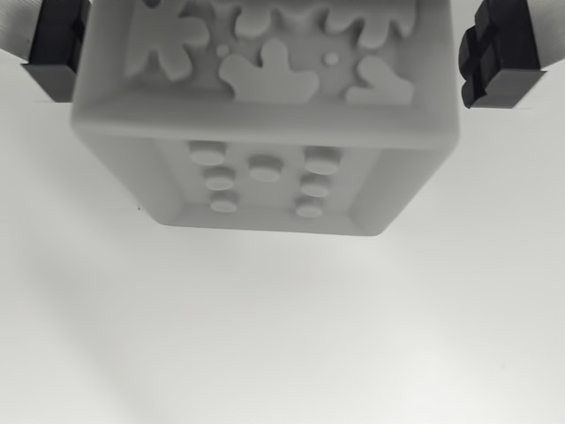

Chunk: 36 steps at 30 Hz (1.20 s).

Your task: Destack cube

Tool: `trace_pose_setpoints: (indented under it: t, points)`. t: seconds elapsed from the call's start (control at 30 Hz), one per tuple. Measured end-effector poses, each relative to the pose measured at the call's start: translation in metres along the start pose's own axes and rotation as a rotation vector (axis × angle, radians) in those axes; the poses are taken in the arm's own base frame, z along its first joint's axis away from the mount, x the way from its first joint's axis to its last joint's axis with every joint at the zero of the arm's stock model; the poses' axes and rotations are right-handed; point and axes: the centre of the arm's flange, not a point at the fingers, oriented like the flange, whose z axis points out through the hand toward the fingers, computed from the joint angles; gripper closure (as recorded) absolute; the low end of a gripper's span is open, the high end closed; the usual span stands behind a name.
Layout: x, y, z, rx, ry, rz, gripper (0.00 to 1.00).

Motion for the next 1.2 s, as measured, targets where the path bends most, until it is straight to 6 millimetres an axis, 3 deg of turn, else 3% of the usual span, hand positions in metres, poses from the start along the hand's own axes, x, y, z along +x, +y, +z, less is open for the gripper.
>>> trace_pose_setpoints:
  t: [0.5,1.2]
  points:
    - [0.001,0.000,-0.021,0.001,0.004,0.001,0.00]
    - [0.001,0.001,-0.091,0.003,0.007,0.001,0.00]
